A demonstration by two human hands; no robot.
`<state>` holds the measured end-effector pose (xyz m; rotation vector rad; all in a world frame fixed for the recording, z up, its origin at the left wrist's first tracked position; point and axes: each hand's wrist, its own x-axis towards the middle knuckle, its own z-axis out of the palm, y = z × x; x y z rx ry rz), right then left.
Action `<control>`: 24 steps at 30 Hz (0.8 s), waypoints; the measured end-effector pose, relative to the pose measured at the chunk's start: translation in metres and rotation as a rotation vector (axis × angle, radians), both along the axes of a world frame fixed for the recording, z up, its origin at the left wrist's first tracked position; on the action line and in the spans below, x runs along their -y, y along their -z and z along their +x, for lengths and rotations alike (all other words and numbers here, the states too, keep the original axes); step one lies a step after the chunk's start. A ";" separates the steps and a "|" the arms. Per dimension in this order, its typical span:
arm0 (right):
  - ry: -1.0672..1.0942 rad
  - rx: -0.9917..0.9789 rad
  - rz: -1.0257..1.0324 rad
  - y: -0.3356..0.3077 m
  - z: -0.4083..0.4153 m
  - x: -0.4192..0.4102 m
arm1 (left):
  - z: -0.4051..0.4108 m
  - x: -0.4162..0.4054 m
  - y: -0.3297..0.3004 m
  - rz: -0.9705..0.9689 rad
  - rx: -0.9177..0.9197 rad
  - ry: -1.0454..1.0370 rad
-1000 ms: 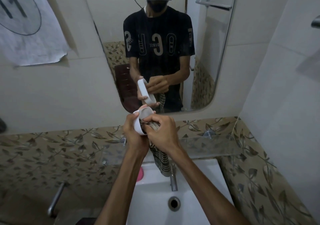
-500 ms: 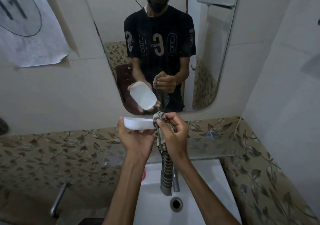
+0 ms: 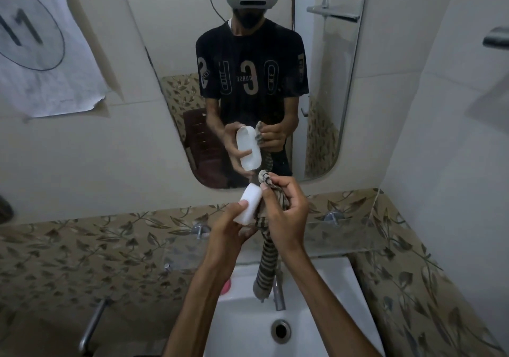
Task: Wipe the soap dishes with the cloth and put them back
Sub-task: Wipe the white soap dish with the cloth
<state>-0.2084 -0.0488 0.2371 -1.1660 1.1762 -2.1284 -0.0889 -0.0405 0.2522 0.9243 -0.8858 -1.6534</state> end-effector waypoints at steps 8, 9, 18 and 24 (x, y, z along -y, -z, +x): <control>-0.114 0.026 0.039 0.012 0.012 -0.012 | -0.011 -0.002 -0.006 -0.300 0.363 0.030; -0.110 0.057 0.043 0.013 0.014 -0.013 | -0.011 -0.001 -0.007 -0.316 0.392 0.030; 0.025 -0.164 0.075 0.022 0.002 -0.017 | -0.004 0.004 0.003 -0.482 0.591 -0.016; -0.105 -0.227 0.130 0.028 0.001 -0.018 | -0.007 0.007 0.022 -0.541 0.729 -0.200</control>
